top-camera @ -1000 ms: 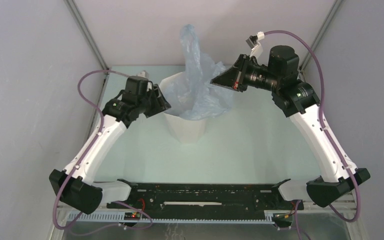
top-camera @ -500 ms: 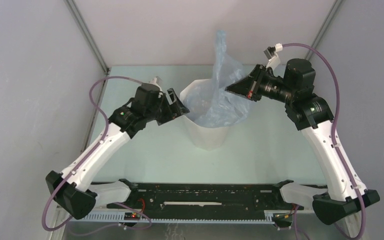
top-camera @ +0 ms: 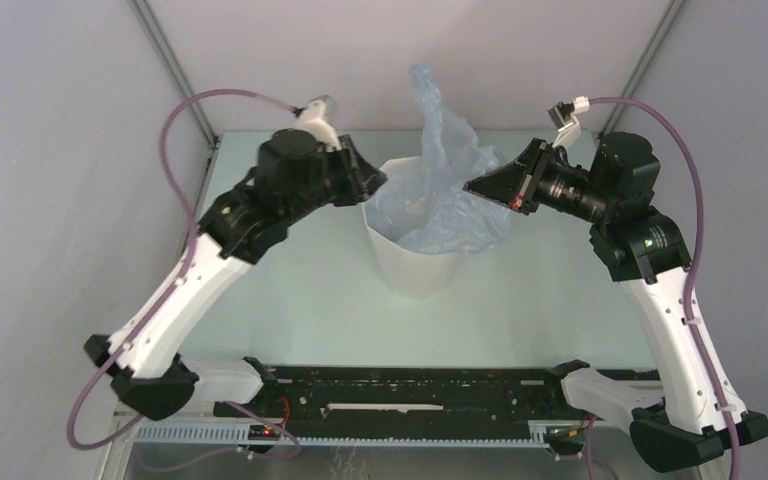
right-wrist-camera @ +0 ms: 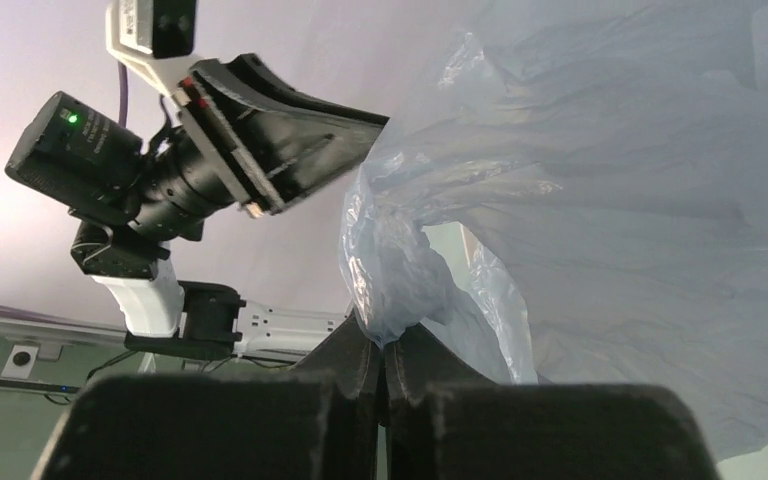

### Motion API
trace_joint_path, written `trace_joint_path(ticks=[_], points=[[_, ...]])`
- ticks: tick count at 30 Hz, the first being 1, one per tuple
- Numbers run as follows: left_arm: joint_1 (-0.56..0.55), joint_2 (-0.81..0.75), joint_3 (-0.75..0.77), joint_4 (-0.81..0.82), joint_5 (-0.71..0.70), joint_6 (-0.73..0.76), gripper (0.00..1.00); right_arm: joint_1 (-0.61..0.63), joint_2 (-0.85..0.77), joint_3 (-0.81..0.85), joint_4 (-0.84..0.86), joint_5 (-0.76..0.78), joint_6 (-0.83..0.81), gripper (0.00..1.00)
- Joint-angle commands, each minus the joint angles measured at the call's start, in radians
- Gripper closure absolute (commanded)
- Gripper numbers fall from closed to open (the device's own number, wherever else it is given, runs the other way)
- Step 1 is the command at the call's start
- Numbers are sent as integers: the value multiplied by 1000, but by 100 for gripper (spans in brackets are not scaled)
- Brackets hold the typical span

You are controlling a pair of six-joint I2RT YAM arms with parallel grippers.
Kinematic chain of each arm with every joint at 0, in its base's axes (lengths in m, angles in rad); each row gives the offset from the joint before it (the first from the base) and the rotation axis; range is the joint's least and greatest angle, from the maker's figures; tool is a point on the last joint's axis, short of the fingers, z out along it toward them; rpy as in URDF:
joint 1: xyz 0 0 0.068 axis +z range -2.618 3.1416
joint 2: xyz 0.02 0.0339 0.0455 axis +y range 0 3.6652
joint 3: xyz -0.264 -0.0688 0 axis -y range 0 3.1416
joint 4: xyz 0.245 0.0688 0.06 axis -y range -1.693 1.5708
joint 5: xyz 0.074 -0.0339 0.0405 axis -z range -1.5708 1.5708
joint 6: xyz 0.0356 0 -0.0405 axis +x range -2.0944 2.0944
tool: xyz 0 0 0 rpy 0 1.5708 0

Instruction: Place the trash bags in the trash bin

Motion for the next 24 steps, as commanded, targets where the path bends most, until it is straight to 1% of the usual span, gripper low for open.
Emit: trace_joint_path(ticks=[1, 5, 6, 8, 10, 14, 17, 21, 24], points=[[-79, 152, 67, 59, -25, 73, 70, -11, -9, -4, 24, -20, 46, 100], [-115, 267, 72, 104, -25, 47, 70, -10, 6, -32, 100, -50, 130, 100], [-119, 297, 72, 104, -25, 42, 69, -9, 11, -33, 109, -54, 141, 100], [-117, 358, 64, 78, -37, 16, 65, -8, 21, -33, 127, -55, 159, 100], [-110, 414, 42, 64, -42, -20, 65, -7, 27, -33, 138, -56, 168, 100], [-111, 506, 29, 41, -46, -36, 65, -8, 27, -33, 135, -47, 171, 100], [-112, 506, 5, 39, -67, -40, 65, -8, 25, -36, 126, -33, 157, 100], [-111, 438, -6, 42, -83, -25, 64, -8, 29, -37, 105, -22, 128, 100], [-112, 368, 10, 51, -42, -4, 51, -8, 35, -39, 98, -21, 107, 100]])
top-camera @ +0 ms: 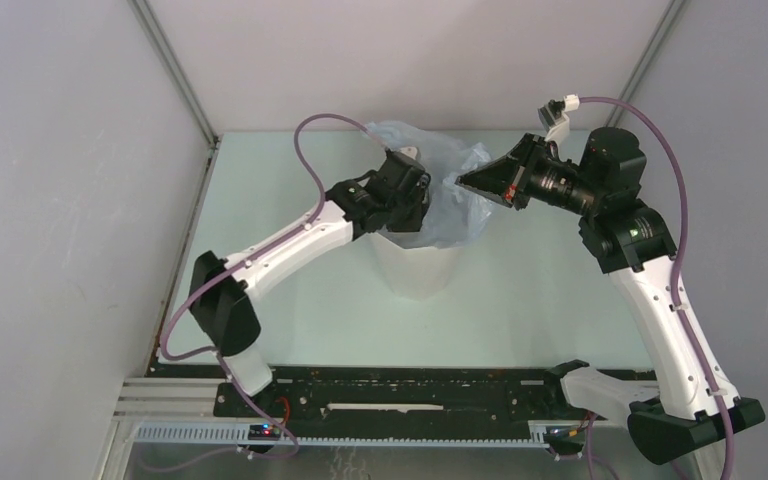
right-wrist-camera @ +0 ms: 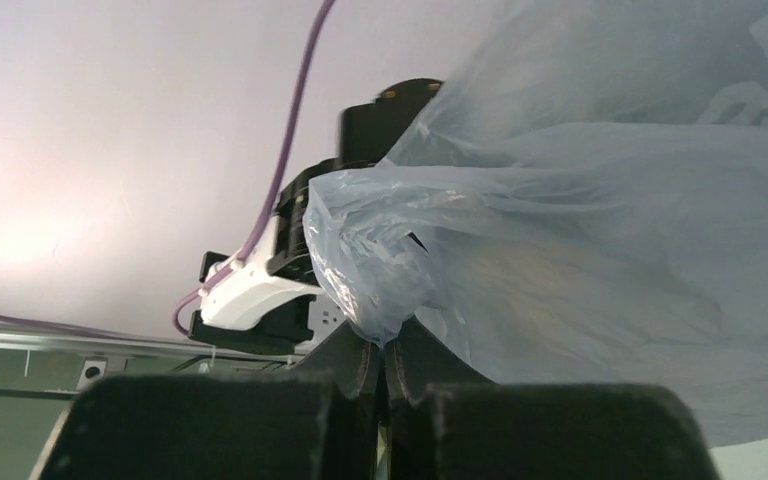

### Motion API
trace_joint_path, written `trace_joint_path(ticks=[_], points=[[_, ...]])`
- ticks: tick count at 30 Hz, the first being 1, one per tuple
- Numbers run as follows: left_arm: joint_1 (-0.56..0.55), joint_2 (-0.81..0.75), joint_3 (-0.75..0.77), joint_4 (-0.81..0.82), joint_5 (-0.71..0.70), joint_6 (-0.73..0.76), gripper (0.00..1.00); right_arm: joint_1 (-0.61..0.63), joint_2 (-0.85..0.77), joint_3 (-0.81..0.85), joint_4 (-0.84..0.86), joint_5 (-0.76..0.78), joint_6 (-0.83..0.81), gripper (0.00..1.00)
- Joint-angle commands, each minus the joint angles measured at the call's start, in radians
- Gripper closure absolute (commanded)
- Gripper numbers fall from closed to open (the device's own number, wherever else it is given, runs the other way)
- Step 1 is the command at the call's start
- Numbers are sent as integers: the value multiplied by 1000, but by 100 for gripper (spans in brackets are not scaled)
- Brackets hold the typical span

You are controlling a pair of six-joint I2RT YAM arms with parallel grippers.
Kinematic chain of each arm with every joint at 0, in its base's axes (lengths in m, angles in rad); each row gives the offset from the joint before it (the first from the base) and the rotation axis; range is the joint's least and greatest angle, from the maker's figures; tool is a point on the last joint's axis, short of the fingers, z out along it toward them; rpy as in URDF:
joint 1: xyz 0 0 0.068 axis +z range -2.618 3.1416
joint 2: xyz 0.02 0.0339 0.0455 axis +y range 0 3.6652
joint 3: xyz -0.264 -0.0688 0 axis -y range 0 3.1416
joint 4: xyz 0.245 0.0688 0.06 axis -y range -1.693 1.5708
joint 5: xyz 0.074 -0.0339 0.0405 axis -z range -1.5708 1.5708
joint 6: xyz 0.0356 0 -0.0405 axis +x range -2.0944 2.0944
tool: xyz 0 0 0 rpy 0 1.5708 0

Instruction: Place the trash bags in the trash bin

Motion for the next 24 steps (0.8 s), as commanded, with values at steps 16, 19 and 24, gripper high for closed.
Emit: trace_joint_path(ticks=[16, 19, 24], points=[[44, -521, -67, 114, -15, -13, 22, 2, 2, -21, 27, -2, -39, 100], [50, -493, -37, 181, -50, -12, 16, 8, -3, -22, 20, 1, -44, 100], [49, -346, 96, 179, -118, -19, 15, 13, -12, -25, 12, 8, -45, 100]])
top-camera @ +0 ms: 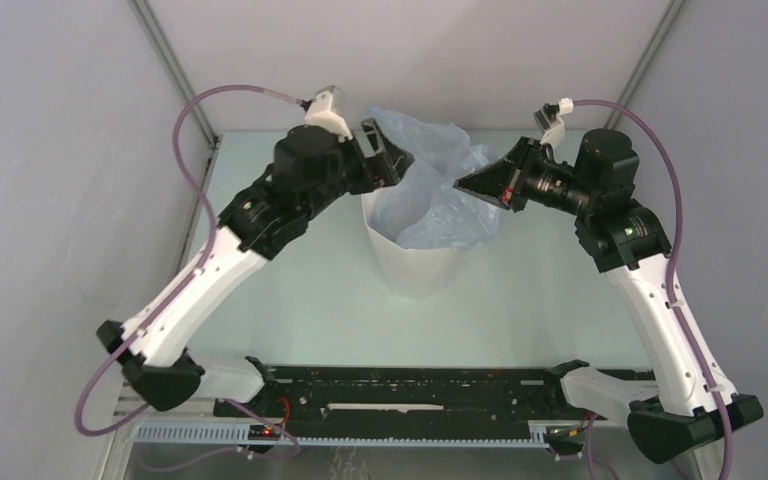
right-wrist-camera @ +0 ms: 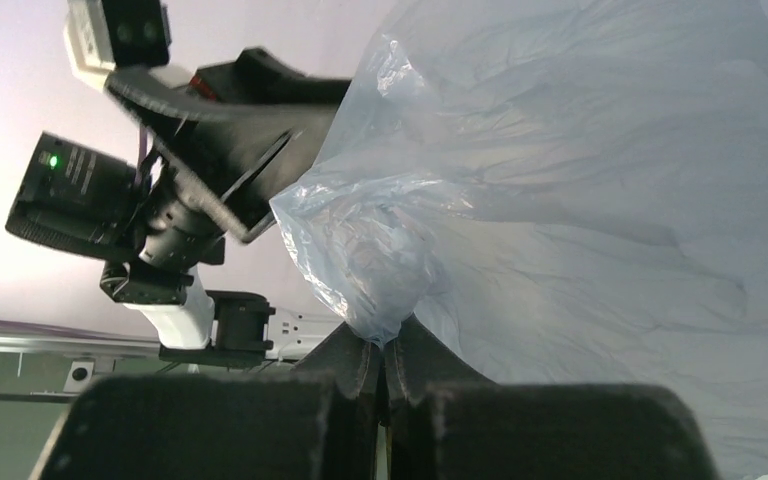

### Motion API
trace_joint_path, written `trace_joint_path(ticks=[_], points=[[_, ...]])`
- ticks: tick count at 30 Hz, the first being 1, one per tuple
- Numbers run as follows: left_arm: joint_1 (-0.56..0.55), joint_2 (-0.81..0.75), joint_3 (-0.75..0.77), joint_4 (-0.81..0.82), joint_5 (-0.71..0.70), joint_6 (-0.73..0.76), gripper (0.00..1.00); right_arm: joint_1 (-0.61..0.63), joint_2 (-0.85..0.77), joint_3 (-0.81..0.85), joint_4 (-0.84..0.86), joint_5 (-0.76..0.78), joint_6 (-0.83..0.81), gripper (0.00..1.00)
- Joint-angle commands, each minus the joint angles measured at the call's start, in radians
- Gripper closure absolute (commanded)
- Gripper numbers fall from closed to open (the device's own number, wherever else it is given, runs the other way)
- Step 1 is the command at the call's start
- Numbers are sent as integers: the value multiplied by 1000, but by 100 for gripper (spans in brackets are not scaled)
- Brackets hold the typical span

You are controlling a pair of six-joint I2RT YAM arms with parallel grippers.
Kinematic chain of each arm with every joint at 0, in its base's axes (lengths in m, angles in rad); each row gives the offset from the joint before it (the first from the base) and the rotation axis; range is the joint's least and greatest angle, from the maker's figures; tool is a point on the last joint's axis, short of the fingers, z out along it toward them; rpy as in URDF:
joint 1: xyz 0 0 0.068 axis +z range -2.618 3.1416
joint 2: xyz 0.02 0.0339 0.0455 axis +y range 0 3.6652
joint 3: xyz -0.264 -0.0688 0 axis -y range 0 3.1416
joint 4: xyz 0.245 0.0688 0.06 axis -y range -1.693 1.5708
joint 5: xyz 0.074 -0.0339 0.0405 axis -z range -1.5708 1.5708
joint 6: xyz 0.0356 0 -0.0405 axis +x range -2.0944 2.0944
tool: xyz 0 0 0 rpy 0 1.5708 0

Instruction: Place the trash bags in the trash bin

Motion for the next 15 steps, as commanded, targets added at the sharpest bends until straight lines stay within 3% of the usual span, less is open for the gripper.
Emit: trace_joint_path(ticks=[1, 7, 10, 12, 15], points=[[1, 132, 118, 34, -98, -17, 16, 9, -18, 1, 13, 5, -22, 100], [1, 270, 229, -9, -200, 33, 15, 15, -28, 1, 11, 1, -15, 100], [3, 328, 299, -42, -251, 87, 21, 22, -33, 1, 13, -3, -10, 100], [4, 356, 345, -67, -268, 123, 30, 30, -36, 2, 13, -7, -10, 100], [5, 372, 397, -110, -267, 181, 60, 56, -34, 1, 14, 4, -6, 100]])
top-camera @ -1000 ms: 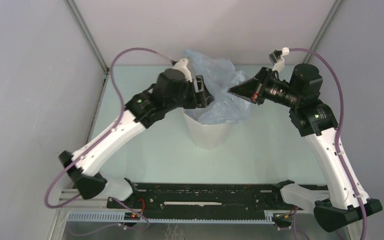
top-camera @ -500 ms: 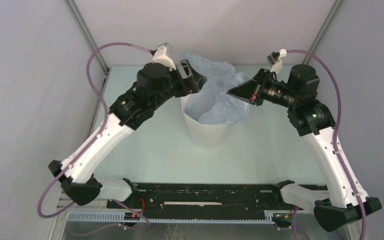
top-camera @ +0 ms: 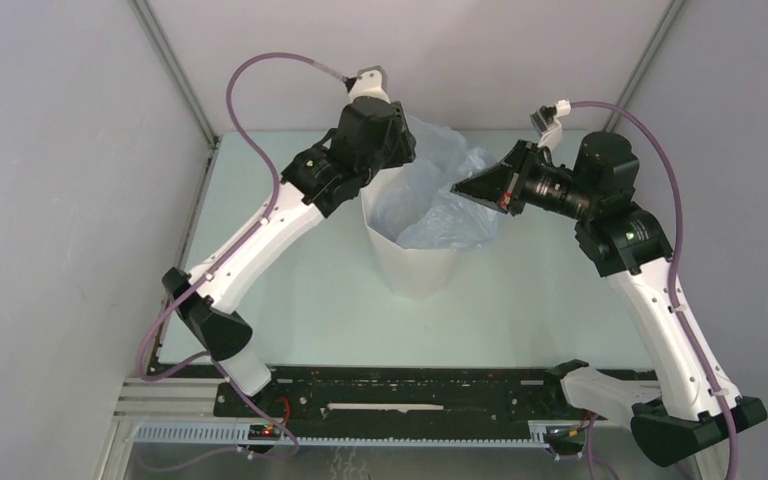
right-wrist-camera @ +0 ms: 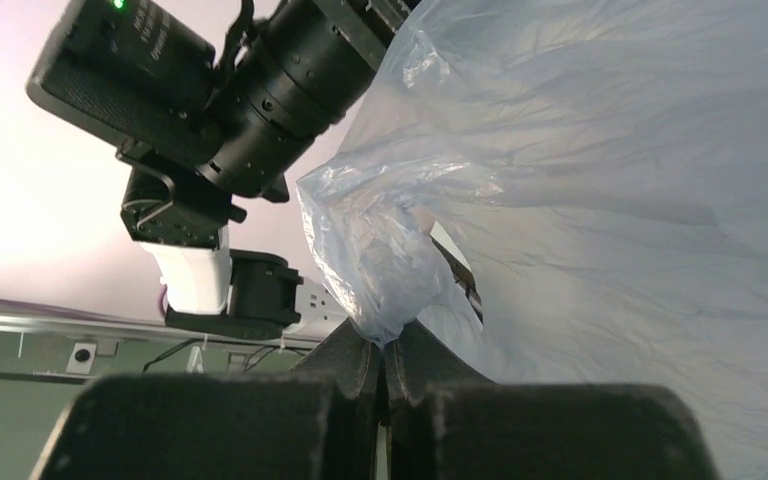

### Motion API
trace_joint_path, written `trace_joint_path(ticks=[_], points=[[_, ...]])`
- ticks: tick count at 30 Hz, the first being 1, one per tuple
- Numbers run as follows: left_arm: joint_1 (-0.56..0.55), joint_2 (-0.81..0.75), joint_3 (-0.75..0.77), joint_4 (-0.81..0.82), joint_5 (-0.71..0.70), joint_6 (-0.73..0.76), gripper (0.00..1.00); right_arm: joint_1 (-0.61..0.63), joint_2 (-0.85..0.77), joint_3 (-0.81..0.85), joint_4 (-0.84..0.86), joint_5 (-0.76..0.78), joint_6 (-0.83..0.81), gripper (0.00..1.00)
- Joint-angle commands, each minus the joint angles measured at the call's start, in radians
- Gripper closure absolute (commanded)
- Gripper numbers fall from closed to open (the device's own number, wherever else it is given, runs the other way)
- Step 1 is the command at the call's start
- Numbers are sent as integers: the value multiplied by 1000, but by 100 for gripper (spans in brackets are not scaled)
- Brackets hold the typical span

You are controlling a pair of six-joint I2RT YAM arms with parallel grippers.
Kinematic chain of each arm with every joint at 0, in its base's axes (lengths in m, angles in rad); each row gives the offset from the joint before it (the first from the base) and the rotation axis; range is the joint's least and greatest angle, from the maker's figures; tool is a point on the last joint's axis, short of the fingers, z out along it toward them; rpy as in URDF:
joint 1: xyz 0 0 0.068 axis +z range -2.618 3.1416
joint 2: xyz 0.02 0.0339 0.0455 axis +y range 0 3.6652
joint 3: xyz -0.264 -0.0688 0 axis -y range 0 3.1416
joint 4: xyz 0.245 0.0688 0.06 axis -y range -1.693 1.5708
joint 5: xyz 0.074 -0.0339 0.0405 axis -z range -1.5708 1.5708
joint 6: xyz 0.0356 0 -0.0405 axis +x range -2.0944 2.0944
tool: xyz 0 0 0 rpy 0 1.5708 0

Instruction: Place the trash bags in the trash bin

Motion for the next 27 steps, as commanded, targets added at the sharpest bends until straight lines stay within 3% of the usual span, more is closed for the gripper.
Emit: trace_joint_path(ticks=[1, 4, 10, 14, 20, 24, 27], points=[[8, -3, 115, -52, -55, 124, 70, 42, -18, 1, 23, 4, 0, 100], [27, -55, 95, -78, 0, 154, 98, 109, -1, 2, 108, 16, 21, 100], [80, -295, -179, -8, 151, 72, 100, 280, 111, 4, 322, 98, 111, 96], [149, -472, -441, 142, 246, -35, 100, 328, 215, 9, 398, -31, 129, 74], [224, -557, -567, 190, 348, -117, 100, 325, 137, 56, 213, 19, -62, 35], [243, -579, -579, 189, 361, -121, 100, 299, 92, 145, -19, 2, -195, 25], [254, -580, -578, 187, 377, -120, 100, 246, 33, 148, -102, -24, -228, 21]])
